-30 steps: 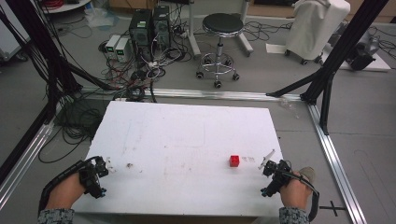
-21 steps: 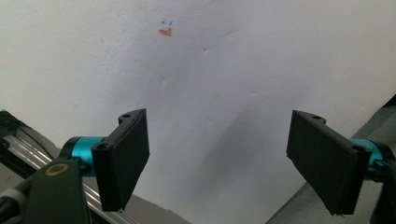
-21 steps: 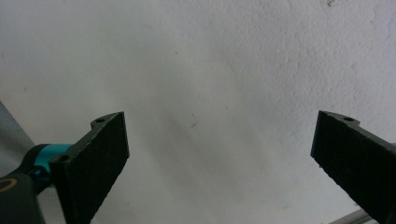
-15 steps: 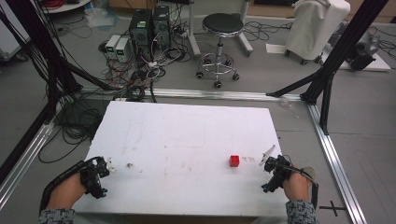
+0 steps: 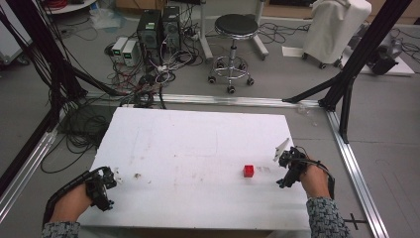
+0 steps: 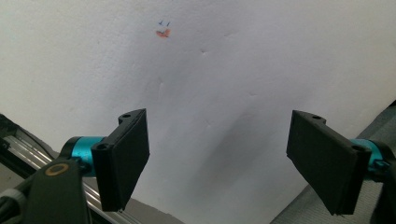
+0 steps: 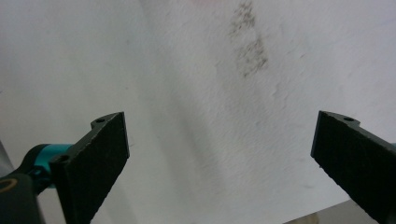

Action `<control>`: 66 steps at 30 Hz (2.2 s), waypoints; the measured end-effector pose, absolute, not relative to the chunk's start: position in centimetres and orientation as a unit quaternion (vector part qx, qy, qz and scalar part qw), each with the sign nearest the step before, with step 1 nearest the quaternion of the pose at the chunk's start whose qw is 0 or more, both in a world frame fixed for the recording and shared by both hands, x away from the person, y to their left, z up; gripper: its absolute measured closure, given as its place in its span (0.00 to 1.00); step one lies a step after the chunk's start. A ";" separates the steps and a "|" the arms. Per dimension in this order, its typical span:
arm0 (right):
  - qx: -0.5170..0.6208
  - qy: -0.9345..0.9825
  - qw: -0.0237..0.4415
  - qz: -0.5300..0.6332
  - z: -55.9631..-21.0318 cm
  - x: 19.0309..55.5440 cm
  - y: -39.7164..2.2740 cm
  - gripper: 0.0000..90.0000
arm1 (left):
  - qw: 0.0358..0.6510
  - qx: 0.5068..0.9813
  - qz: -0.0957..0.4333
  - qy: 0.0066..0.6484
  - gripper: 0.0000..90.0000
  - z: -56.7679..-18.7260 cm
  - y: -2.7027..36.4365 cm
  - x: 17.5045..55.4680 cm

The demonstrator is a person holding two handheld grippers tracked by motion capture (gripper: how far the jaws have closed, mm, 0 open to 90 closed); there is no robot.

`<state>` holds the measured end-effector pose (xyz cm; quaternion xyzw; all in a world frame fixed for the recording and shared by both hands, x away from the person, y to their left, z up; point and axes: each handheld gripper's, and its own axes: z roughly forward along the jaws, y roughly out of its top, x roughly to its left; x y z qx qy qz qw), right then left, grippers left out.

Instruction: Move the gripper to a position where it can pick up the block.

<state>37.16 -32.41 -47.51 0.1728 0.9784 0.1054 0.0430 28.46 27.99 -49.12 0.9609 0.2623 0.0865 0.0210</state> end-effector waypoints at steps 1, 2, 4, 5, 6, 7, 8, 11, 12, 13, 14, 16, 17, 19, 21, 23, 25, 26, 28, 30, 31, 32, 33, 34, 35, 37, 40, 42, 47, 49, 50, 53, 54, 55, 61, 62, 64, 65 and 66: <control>0.173 0.978 0.043 0.105 -47.5 37.2 -32.4 0.04 | 0.021 0.961 0.087 0.262 0.24 -49.1 28.0 28.5; 0.158 0.981 0.046 0.102 -47.1 37.6 -32.0 0.04 | 0.022 0.961 0.087 0.262 0.24 -49.1 28.0 28.5; 0.144 0.984 0.045 0.094 -46.8 38.1 -31.6 0.04 | 0.023 0.961 0.088 0.260 0.24 -49.1 28.0 28.4; 0.144 0.984 0.045 0.094 -46.8 38.1 -31.6 0.04 | 0.023 0.962 0.088 0.259 0.24 -49.1 27.9 28.4; 0.138 0.985 0.046 0.088 -46.7 38.3 -31.3 0.04 | 0.023 0.962 0.088 0.259 0.24 -49.2 27.9 28.4; 0.127 0.988 0.047 0.080 -46.4 38.8 -30.8 0.04 | 0.023 0.962 0.087 0.259 0.24 -49.2 27.9 28.4; 0.127 0.988 0.047 0.080 -46.4 38.8 -30.8 0.04 | 0.023 0.962 0.086 0.258 0.24 -49.1 27.8 28.5; 0.104 0.990 0.051 0.075 -45.6 39.5 -29.7 0.04 | 0.023 0.962 0.087 0.258 0.24 -49.1 27.8 28.5; 0.104 0.990 0.051 0.075 -45.6 39.5 -29.7 0.04 | 0.024 0.962 0.087 0.257 0.24 -49.1 27.8 28.5; 0.095 0.992 0.049 0.072 -45.4 39.8 -29.2 0.04 | 0.024 0.962 0.088 0.257 0.24 -49.2 27.8 28.5; 0.090 0.992 0.048 0.069 -45.3 39.9 -28.8 0.04 | 0.024 0.962 0.088 0.257 0.24 -49.2 27.8 28.5; 0.079 0.994 0.047 0.062 -45.2 40.1 -28.2 0.04 | 0.023 0.962 0.087 0.257 0.24 -49.2 27.8 28.5; 0.079 0.994 0.047 0.062 -45.2 40.1 -28.2 0.04 | 0.023 0.962 0.085 0.257 0.24 -49.2 27.8 28.5; 0.067 0.995 0.045 0.056 -45.1 40.3 -27.1 0.04 | 0.023 0.962 0.085 0.258 0.24 -49.3 27.8 28.5; 0.058 0.996 0.039 0.053 -45.3 40.5 -26.5 0.04 | 0.023 0.962 0.085 0.257 0.24 -49.2 27.8 28.5; 0.052 0.997 0.034 0.051 -45.6 40.6 -25.9 0.04 | 0.023 0.962 0.085 0.257 0.24 -49.2 27.8 28.5; 0.052 0.997 0.031 0.049 -45.7 40.7 -25.6 0.04 | 0.025 0.962 0.087 0.257 0.24 -49.2 27.9 28.5; 0.048 0.997 0.029 0.048 -45.9 40.7 -25.3 0.04 | 0.024 0.962 0.086 0.258 0.24 -49.2 27.9 28.5; 0.042 0.998 0.026 0.045 -46.2 40.8 -24.8 0.04 | 0.024 0.962 0.086 0.257 0.24 -49.2 27.9 28.5; 0.032 0.998 0.024 0.042 -46.8 40.9 -23.9 0.04 | 0.023 0.962 0.085 0.257 0.24 -49.3 27.9 28.5; 0.032 0.998 0.024 0.042 -46.8 40.9 -23.9 0.04 | 0.023 0.962 0.085 0.258 0.24 -49.3 27.9 28.5; 0.027 0.999 0.018 0.038 -47.2 41.0 -23.3 0.04 | 0.023 0.962 0.085 0.258 0.24 -49.3 27.8 28.5; 0.026 0.999 0.018 0.036 -47.4 41.1 -23.0 0.04 | 0.024 0.962 0.087 0.257 0.24 -49.3 27.8 28.5; 0.026 0.999 0.018 0.036 -47.4 41.1 -23.0 0.04 | 0.024 0.962 0.087 0.257 0.24 -49.3 27.8 28.5; 0.021 0.999 0.016 0.034 -47.8 41.2 -22.4 0.04 | 0.024 0.962 0.086 0.258 0.24 -49.3 27.8 28.5; 0.020 0.999 0.016 0.035 -48.0 41.2 -22.2 0.04 | 0.024 0.962 0.086 0.258 0.24 -49.2 27.8 28.5; 0.018 0.999 0.009 0.028 -48.7 41.4 -21.6 0.04 | 0.024 0.962 0.088 0.257 0.24 -49.2 27.8 28.4; 0.019 0.999 0.006 0.027 -49.2 41.5 -21.4 0.04 | 0.024 0.962 0.087 0.257 0.24 -49.2 27.8 28.4; 0.012 1.000 0.003 0.019 -50.2 41.5 -21.1 0.04 | 0.022 0.962 0.087 0.257 0.24 -49.3 27.8 28.5; 0.009 1.000 0.003 0.014 -50.5 41.5 -20.9 0.04 | 0.023 0.963 0.086 0.256 0.24 -49.3 27.8 28.5; 0.009 1.000 0.003 0.014 -50.5 41.5 -20.9 0.04 | 0.023 0.963 0.087 0.256 0.24 -49.3 27.7 28.5; 0.011 1.000 0.001 0.003 -50.9 41.6 -20.7 0.04 | 0.023 0.963 0.086 0.256 0.24 -49.3 27.7 28.4; 0.009 1.000 0.004 0.001 -51.0 41.6 -20.6 0.04 | 0.023 0.962 0.086 0.256 0.24 -49.3 27.7 28.4; 0.010 1.000 0.002 -0.001 -51.2 41.6 -20.5 0.04 | 0.024 0.963 0.086 0.254 0.24 -49.3 27.7 28.4; 0.008 1.000 0.002 0.000 -51.2 41.5 -20.4 0.04 | 0.025 0.963 0.087 0.255 0.24 -49.3 27.7 28.4; 0.007 1.000 0.004 0.001 -51.2 41.5 -20.5 0.04 | 0.025 0.962 0.087 0.256 0.24 -49.3 27.7 28.4; 0.008 1.000 0.005 0.002 -51.2 41.5 -20.4 0.04 | 0.024 0.962 0.088 0.257 0.24 -49.3 27.8 28.4; 0.008 1.000 0.005 0.002 -51.2 41.5 -20.4 0.04 | 0.025 0.962 0.088 0.257 0.24 -49.2 27.8 28.4; 0.009 1.000 0.003 0.001 -51.2 41.4 -20.4 0.04 | 0.025 0.962 0.089 0.256 0.24 -49.2 27.8 28.4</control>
